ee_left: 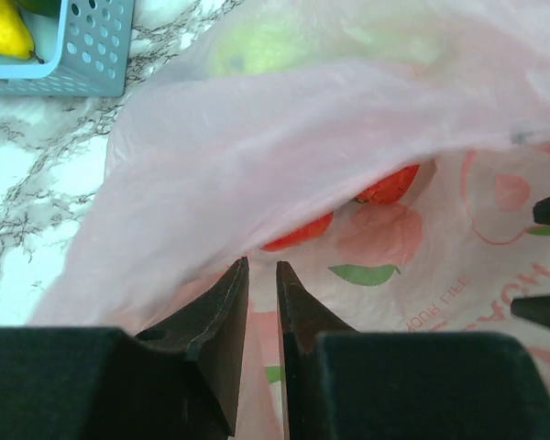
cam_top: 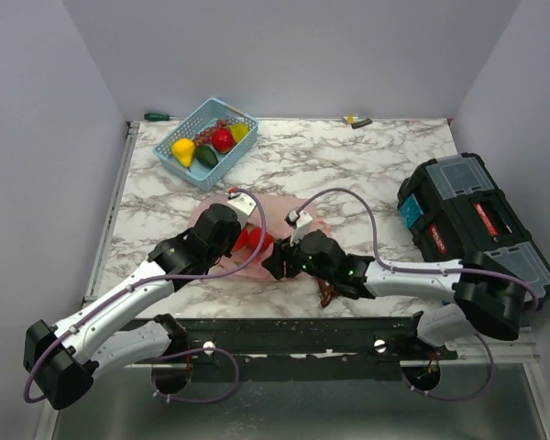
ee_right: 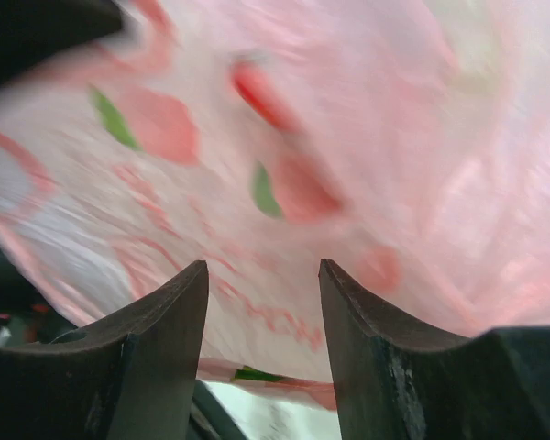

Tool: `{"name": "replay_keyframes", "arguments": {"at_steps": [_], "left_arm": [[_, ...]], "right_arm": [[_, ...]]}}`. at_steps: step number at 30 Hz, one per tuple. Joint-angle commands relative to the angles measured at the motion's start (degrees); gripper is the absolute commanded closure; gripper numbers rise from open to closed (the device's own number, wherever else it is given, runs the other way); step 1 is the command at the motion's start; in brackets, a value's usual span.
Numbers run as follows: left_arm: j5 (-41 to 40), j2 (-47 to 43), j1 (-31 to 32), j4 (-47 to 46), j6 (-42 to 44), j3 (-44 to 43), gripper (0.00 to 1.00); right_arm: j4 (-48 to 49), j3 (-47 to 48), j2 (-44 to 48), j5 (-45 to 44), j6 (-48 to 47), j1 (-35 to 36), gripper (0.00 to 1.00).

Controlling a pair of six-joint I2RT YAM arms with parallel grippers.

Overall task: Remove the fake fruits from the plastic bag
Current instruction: Adjust the plastic bag at the center of the board.

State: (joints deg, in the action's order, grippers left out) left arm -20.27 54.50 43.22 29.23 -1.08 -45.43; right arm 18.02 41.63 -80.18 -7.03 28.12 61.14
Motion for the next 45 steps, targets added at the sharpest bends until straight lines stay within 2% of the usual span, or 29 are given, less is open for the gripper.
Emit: {"name": "replay_keyframes", "arguments": {"at_steps": [1, 5, 12, 17, 19, 23, 24, 26, 29, 31, 34, 36, 39, 43, 45], "left_arm": [[-0.29, 0.67, 0.11, 0.65, -0.86, -1.59, 0.82], [-0.51, 1.59, 0.11, 0.99, -0.69, -1.94, 0.82], [1.53, 1.09, 0.13, 1.27, -0.87, -2.13, 0.82], [4.78, -2.09, 0.12, 6.09, -3.57, -6.02, 0.74], [5.56, -3.67, 0.11, 8.69, -5.91, -7.86, 0.68], [10.41, -7.55, 0.11, 11.53, -13.79, -8.74, 0.44], [12.11, -8.70, 0.11, 11.34, -16.60, -7.98, 0.41], [15.54, -11.15, 0.11, 9.36, -21.60, -5.13, 0.39], [17.11, -15.26, 0.13, 4.31, -27.21, 1.74, 0.40], [13.52, -16.73, 0.11, 3.40, -31.51, 6.53, 0.44], [0.01, -16.81, 0.02, 8.29, -42.74, 10.21, 0.49], [-4.21, -16.62, -0.15, 10.22, -47.04, 11.98, 0.49], [-10.99, -16.71, -1.05, 14.08, -52.73, 12.80, 0.48], [-13.22, -15.35, -3.64, 12.74, -53.16, 15.07, 0.43], [-15.14, -13.47, -5.03, 15.13, -55.14, 14.75, 0.43]], "right_arm": [[4.05, -8.71, -3.98, -9.33, 5.73, 1.95, 0.46], [5.43, -11.86, -4.10, -10.55, 7.48, 5.53, 0.45], [1.86, -7.52, -1.20, -10.14, 5.73, 5.95, 0.41], [0.10, -3.20, 1.40, -10.26, 4.87, 5.99, 0.34], [0.24, -2.00, 1.32, -12.27, 4.69, 5.99, 0.34], [1.55, 1.14, -3.05, -14.84, 3.96, 5.96, 0.44], [2.14, 1.87, -4.75, -15.29, 3.98, 5.98, 0.47], [3.33, 3.19, -8.19, -16.24, 4.01, 5.94, 0.59], [4.97, 4.72, -12.94, -14.30, 3.28, 5.95, 0.67], [6.23, 5.19, -15.30, -10.71, 3.32, 5.99, 0.69], [9.31, 3.84, -17.34, -7.62, 4.93, 5.97, 0.70], [10.58, 2.33, -17.42, -7.55, 5.86, 5.94, 0.70], [10.96, -0.42, -15.90, -10.78, 6.18, 5.97, 0.70], [7.52, -2.32, -13.56, -19.46, 4.68, 5.74, 0.69], [5.21, -2.62, -13.10, -22.59, 4.34, 5.70, 0.69]]}}
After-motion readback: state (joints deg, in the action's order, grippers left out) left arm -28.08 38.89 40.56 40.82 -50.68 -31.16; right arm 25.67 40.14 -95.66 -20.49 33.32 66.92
